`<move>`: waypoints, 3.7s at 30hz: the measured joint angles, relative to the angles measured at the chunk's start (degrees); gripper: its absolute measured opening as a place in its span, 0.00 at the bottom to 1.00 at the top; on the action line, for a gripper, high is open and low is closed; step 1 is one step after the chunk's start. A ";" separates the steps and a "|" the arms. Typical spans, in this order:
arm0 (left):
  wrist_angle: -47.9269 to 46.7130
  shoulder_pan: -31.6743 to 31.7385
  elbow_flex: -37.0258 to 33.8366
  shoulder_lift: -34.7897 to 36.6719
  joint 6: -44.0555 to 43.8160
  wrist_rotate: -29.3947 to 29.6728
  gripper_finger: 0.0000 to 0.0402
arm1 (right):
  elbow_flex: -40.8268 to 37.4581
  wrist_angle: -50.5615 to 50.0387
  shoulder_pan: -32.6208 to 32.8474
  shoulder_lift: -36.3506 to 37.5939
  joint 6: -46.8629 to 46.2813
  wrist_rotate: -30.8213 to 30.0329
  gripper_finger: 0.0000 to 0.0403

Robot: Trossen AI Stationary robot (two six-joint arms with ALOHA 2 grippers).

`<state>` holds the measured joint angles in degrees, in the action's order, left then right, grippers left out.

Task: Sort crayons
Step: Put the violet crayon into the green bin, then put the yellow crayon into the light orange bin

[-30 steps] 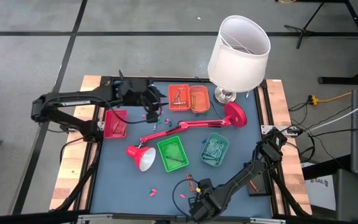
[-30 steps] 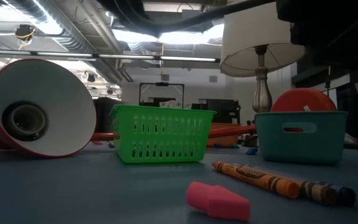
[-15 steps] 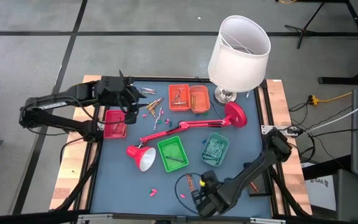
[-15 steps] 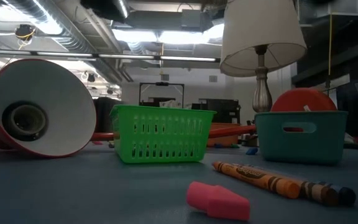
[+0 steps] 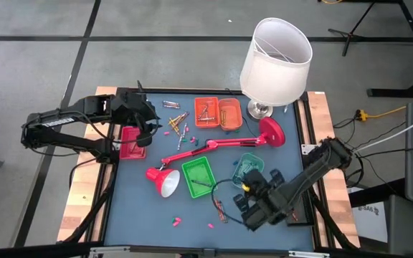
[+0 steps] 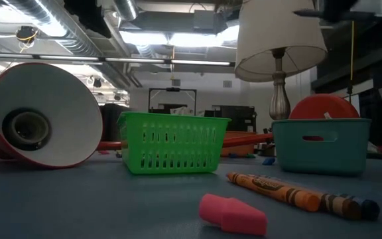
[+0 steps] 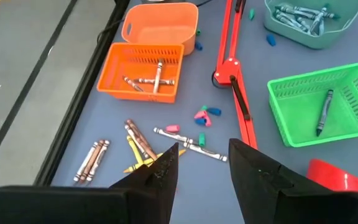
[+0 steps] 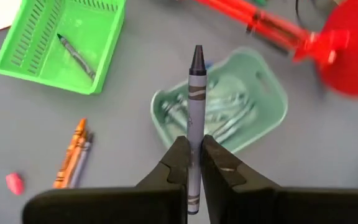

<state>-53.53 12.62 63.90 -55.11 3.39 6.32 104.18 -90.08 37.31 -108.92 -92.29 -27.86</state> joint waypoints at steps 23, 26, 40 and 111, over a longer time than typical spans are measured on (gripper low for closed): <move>0.15 0.00 -0.02 -0.04 -3.07 0.07 0.31 | -5.28 46.74 -20.10 -0.20 69.06 14.95 0.05; 0.15 0.27 -0.02 -0.20 -3.44 0.17 0.31 | -8.45 53.74 -21.28 -0.72 73.33 17.61 0.05; 0.02 10.30 -0.11 -8.17 -1.61 -0.19 0.31 | -12.24 61.27 -23.64 -4.95 74.76 20.03 0.05; 15.86 28.17 -0.04 -49.92 8.75 -11.36 0.29 | -12.24 35.33 -23.80 14.88 77.70 6.43 0.35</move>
<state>-37.67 40.80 63.86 -105.04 12.14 -5.04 91.94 -54.75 13.51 -94.05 -14.59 -21.43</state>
